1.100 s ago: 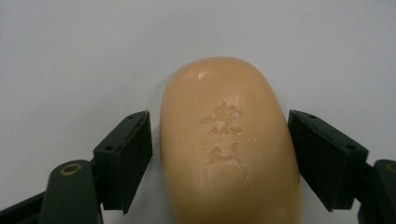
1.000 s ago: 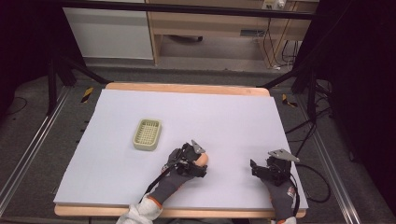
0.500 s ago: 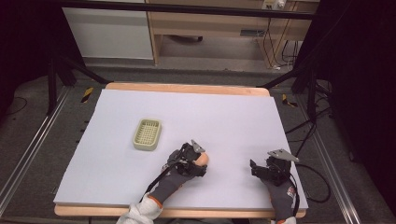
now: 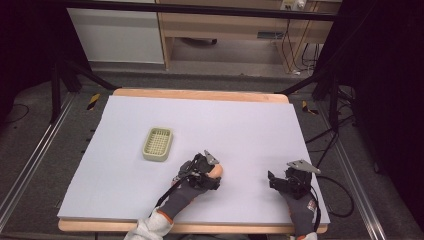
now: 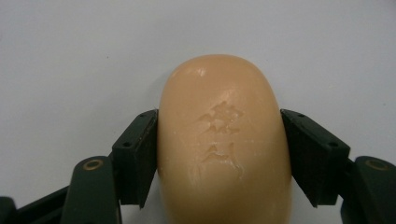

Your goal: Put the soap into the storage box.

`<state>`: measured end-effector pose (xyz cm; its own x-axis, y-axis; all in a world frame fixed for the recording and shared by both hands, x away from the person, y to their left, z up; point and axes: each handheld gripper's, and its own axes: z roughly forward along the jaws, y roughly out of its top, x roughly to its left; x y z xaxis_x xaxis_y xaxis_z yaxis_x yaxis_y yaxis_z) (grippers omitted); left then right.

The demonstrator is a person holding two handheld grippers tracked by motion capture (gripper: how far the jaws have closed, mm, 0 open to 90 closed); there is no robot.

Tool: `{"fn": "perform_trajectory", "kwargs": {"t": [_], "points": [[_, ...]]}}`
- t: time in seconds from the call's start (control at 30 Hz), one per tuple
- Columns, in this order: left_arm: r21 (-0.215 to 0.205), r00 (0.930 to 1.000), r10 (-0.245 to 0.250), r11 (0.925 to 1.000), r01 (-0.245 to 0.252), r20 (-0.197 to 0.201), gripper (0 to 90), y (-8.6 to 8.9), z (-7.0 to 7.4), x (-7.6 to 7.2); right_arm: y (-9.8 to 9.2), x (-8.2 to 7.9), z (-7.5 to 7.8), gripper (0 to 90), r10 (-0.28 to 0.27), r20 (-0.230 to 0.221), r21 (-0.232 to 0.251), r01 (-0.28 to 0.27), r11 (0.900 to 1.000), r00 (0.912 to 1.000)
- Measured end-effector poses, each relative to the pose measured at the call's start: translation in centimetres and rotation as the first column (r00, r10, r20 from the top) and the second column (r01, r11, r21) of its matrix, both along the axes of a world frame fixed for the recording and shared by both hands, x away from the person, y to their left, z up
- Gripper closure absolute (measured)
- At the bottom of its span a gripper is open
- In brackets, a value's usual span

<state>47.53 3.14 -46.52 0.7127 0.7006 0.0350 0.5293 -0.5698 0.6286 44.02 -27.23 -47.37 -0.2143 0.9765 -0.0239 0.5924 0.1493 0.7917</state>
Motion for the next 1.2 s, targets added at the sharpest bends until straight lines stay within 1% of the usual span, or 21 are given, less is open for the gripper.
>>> {"fn": "perform_trajectory", "kwargs": {"t": [0.07,0.3,0.43,0.6,0.7,0.93,1.03,1.07,1.2], "points": [[-0.013,1.0000,0.002,0.9999,-0.002,0.001,30.9,0.2,0.3,-0.1,0.0,0.0,0.0,9.6,-0.002,-0.001,0.003,0.002,1.000,1.0000],[-0.023,0.9999,-0.001,0.9997,0.001,0.010,30.9,1.2,1.3,-0.3,0.0,0.0,0.0,9.6,-0.003,-0.001,0.003,0.003,1.000,1.0000],[-0.041,0.9998,0.008,0.9991,-0.007,0.017,31.0,1.8,1.9,-0.5,0.0,0.0,0.0,9.6,-0.003,0.000,0.003,0.003,1.000,1.0000],[-0.043,0.9997,0.011,0.9990,-0.010,0.021,31.0,2.8,2.6,-0.6,0.0,0.0,0.0,9.6,-0.004,0.000,0.003,0.004,1.000,1.0000],[-0.048,0.9995,0.022,0.9986,-0.021,0.023,31.0,3.5,2.9,-0.7,0.0,0.0,0.0,9.6,-0.004,0.000,0.002,0.004,1.000,1.0000],[-0.060,0.9991,0.035,0.9976,-0.034,0.023,31.1,4.8,3.1,-0.9,0.0,0.0,0.0,9.6,-0.006,-0.001,0.002,0.006,1.000,1.0000],[-0.061,0.9988,0.042,0.9973,-0.041,0.024,31.1,5.3,3.0,-1.0,0.0,0.0,0.0,9.6,-0.007,-0.002,0.002,0.007,1.000,1.0000],[-0.055,0.9989,0.041,0.9977,-0.040,0.023,31.1,5.5,3.1,-0.9,0.0,0.0,0.0,9.6,-0.005,-0.002,0.003,0.005,1.000,1.0000],[-0.060,0.9983,0.053,0.9968,-0.052,0.022,31.1,6.1,3.1,-1.0,-0.1,-0.1,0.0,9.6,-0.004,0.000,0.003,0.004,1.000,1.0000]]}}
